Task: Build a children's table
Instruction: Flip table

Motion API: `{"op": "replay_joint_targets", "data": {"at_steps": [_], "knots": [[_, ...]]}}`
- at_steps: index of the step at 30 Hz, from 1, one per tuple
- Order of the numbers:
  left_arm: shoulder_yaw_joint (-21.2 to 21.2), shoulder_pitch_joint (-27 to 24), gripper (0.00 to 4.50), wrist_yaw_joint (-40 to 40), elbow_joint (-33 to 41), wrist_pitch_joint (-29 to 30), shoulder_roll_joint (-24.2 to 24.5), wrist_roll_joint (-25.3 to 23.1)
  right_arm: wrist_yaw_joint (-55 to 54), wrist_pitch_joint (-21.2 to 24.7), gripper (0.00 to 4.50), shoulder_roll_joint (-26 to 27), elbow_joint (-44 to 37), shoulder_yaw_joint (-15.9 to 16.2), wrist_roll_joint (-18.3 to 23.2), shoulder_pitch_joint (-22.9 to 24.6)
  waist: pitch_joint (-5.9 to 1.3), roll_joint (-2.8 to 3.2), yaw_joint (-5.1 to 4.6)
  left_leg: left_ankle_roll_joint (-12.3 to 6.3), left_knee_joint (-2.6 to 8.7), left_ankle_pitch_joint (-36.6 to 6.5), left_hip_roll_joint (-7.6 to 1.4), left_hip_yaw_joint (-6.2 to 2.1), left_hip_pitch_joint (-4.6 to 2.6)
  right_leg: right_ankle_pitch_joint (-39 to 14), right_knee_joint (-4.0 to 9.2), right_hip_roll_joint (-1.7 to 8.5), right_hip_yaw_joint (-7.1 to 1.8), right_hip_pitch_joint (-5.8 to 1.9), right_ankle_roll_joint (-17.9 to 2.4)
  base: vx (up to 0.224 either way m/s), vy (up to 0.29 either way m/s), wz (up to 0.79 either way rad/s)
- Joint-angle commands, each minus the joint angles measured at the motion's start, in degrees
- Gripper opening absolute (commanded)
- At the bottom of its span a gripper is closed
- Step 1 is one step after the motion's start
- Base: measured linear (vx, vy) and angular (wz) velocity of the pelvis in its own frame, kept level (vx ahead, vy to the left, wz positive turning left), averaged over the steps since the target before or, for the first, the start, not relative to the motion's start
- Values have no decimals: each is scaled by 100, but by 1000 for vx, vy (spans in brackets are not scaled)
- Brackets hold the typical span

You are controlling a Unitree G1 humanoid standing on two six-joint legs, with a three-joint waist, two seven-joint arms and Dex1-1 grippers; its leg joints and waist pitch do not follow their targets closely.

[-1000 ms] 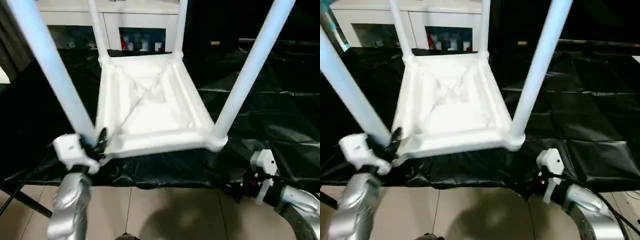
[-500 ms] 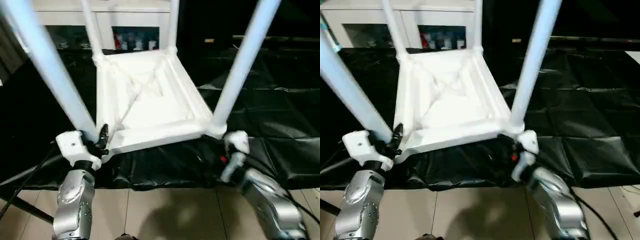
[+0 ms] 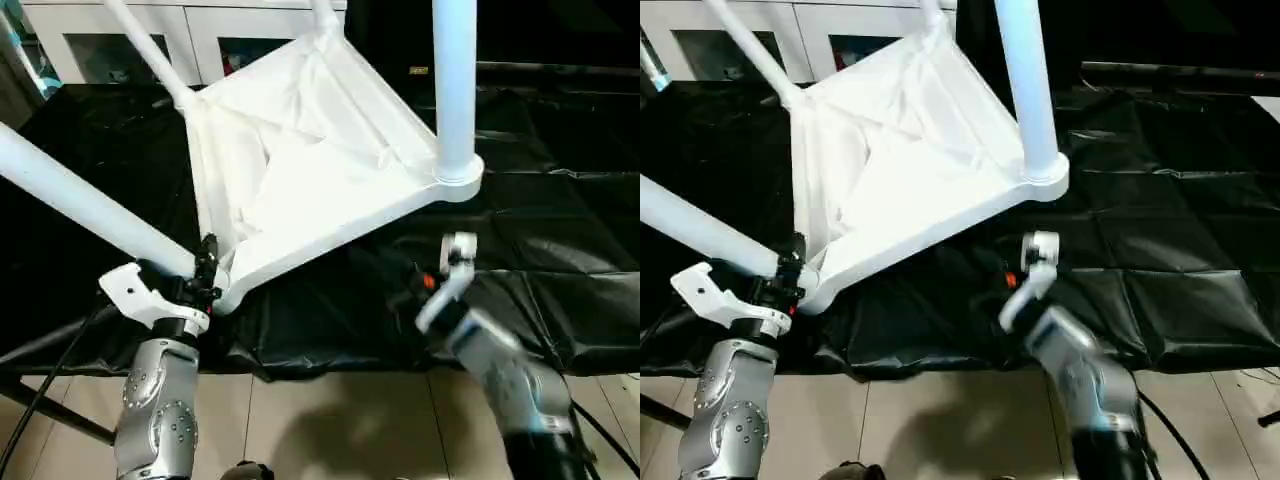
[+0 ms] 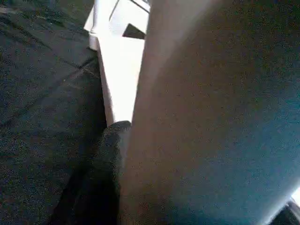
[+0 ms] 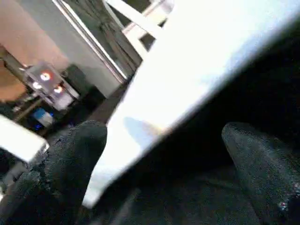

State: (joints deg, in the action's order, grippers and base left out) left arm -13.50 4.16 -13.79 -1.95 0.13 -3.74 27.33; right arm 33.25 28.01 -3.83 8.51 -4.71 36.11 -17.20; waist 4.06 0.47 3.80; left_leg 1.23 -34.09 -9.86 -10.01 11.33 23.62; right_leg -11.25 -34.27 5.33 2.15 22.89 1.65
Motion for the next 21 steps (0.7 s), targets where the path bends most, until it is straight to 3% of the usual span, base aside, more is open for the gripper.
{"op": "replay_joint_targets", "data": {"at_steps": [1,5,11,15,21], "knots": [[146,188,222,-190,340,-3,-138,487,85,-35,450,69,487,-169,75,-223,-364,-19,-10,-219,423,-917,-318,-114,-214,-310,308,246,-178,-191,-1252,0,0,0],[152,229,222,-215,335,51,-155,471,123,-114,450,234,1270,-365,127,-733,-365,-14,-3,-174,420,-886,-311,-113,-204,-254,300,254,-176,-201,-1289,0,0,0],[190,245,222,-262,347,87,-162,414,37,-258,450,479,2096,-694,408,-1333,-383,-8,-22,-311,398,-697,-308,-113,-189,55,242,266,-162,-216,-1442,0,0,0],[262,218,222,-281,396,148,-164,343,175,-373,450,666,2880,-1087,613,-1911,-368,-15,-7,-408,389,-671,-318,-95,-193,46,233,272,-163,-202,-1536,0,0,0],[399,172,222,-327,424,140,-154,204,137,-490,450,751,3500,-1447,851,-2417,-359,-25,-17,-368,395,-647,-329,-98,-200,12,218,260,-154,-205,-1531,0,0,0]]}}
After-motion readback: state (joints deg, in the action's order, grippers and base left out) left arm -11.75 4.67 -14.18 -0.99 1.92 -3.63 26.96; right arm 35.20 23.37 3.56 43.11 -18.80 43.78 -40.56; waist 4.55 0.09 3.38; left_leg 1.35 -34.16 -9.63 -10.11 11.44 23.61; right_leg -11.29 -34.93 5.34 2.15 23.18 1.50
